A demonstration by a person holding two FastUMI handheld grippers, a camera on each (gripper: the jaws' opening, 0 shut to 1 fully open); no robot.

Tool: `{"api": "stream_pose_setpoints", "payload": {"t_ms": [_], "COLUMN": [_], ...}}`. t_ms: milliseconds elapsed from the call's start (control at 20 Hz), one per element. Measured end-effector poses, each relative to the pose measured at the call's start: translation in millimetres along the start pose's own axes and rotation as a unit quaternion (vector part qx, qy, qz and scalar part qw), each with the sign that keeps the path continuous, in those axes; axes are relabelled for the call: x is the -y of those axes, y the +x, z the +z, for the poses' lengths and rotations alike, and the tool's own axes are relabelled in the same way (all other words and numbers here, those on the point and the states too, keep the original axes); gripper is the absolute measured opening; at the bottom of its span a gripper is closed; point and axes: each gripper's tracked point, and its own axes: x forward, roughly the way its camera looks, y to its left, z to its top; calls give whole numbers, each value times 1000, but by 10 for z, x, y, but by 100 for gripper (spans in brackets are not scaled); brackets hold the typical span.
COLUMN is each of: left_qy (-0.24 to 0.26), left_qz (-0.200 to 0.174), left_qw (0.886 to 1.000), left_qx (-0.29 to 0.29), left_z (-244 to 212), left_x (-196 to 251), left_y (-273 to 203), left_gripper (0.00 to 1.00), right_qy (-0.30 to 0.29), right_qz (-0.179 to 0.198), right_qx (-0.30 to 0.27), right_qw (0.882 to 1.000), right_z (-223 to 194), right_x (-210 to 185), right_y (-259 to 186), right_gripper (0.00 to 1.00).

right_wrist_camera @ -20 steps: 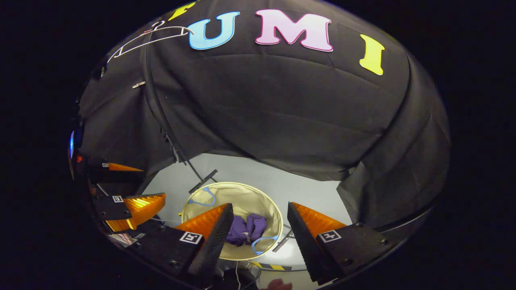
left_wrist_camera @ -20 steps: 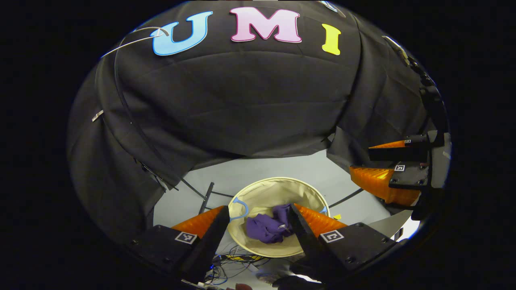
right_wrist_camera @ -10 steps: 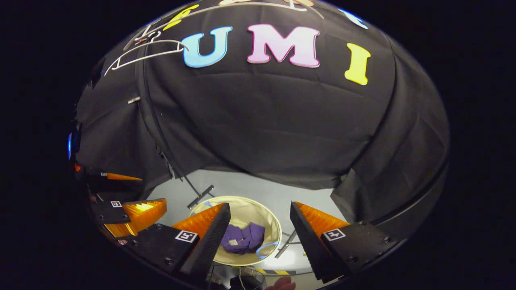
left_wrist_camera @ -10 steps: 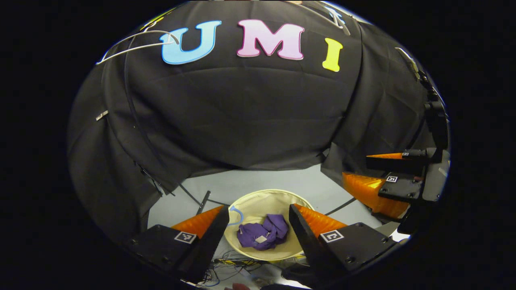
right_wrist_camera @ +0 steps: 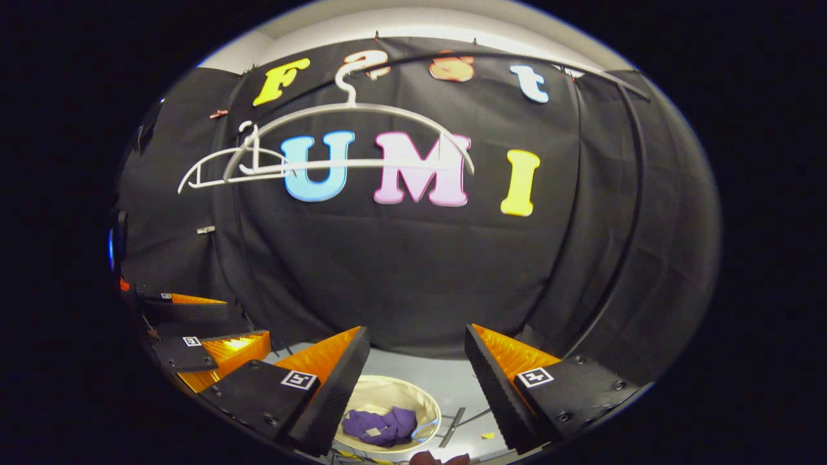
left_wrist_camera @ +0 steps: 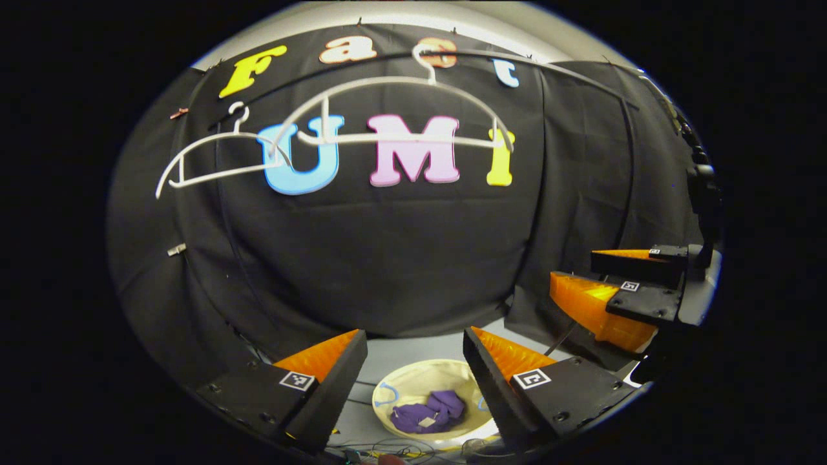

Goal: Grasp the clothes on the hanger with both hands and then place them into the laundry hamper below.

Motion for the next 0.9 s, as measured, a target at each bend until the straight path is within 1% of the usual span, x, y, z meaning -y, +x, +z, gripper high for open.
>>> {"api": "stream_pose_setpoints", "payload": {"t_ms": [100, 200, 250, 400, 450, 600, 650, 750, 800, 900], "left_qy": [-3, 0, 1, 0, 1, 8, 8, 3, -2, -17], "left_qz": [-4, -6, -7, -10, -10, 1, 5, 15, 22, 46], "left_qw": [999, 997, 996, 992, 991, 989, 988, 986, 985, 984], "left_qx": [38, 73, 88, 123, 130, 148, 156, 169, 169, 171], "left_z": [322, 587, 699, 900, 972, 1082, 1109, 1140, 1132, 1125], "left_x": [-3, -7, -21, -69, -84, -168, -189, -237, -271, -364], "left_y": [-293, -615, -783, -1222, -1359, -1708, -1831, -2048, -2128, -2279], "left_gripper": [95, 95, 95, 96, 96, 96, 96, 96, 95, 95], "right_qy": [-5, -3, 0, 12, 16, 28, 32, 34, 33, 28], "right_qz": [-11, -16, -18, -20, -21, -35, -39, -40, -40, -37], "right_qx": [43, 83, 98, 135, 144, 166, 174, 184, 185, 183], "right_qw": [999, 996, 995, 991, 989, 985, 983, 981, 981, 982], "right_z": [334, 670, 814, 1194, 1296, 1502, 1566, 1656, 1687, 1675], "right_x": [-26, -141, -178, -320, -348, -348, -350, -402, -421, -460], "right_y": [-310, -577, -719, -1133, -1255, -1563, -1668, -1825, -1886, -1986], "right_gripper": [96, 96, 93, 93, 96, 96, 92, 92, 96, 96]}}
